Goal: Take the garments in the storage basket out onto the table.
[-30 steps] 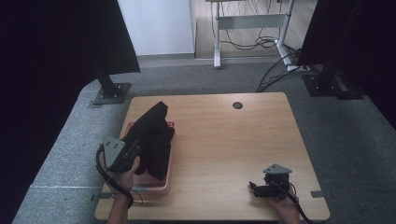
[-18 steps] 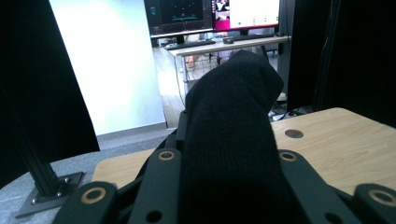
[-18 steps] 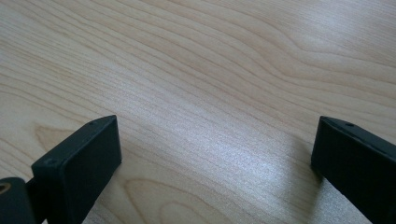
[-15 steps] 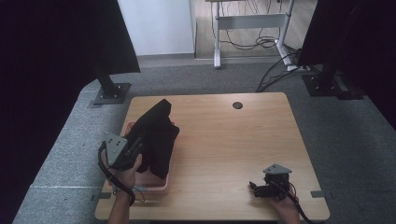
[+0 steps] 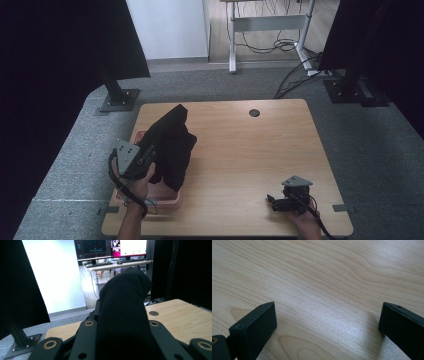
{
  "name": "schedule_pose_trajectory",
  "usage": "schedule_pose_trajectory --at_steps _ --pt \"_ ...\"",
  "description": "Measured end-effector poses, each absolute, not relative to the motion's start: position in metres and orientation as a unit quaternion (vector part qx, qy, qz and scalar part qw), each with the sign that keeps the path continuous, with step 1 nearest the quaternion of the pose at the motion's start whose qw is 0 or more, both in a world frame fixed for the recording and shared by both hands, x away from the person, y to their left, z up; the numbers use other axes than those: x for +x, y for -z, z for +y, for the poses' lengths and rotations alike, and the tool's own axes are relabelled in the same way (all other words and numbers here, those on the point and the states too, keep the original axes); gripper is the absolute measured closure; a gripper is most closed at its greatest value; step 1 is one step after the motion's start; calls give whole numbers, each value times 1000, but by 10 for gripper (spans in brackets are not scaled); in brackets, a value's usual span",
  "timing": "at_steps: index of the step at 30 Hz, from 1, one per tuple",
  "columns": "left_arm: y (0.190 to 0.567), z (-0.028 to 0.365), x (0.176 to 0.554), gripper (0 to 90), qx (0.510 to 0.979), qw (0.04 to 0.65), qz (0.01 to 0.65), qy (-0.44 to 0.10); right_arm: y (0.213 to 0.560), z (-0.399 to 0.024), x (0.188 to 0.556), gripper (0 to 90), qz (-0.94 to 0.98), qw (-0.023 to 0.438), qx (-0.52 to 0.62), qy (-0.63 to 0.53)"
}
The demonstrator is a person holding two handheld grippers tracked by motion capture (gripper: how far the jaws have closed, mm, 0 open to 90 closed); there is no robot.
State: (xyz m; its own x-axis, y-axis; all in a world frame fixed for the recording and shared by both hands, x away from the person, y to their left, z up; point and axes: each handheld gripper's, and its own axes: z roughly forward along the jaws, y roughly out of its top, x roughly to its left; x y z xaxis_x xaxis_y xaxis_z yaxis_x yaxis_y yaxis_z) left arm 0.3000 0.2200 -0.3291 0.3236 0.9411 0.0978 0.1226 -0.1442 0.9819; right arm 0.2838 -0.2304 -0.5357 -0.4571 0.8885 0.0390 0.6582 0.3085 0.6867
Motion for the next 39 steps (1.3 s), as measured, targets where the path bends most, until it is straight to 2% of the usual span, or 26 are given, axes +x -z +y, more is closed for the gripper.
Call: schedule_pose_trajectory --at_steps 39 --pt "306 197 300 741 637 523 395 -405 536 -230 283 11 789 178 490 -325"
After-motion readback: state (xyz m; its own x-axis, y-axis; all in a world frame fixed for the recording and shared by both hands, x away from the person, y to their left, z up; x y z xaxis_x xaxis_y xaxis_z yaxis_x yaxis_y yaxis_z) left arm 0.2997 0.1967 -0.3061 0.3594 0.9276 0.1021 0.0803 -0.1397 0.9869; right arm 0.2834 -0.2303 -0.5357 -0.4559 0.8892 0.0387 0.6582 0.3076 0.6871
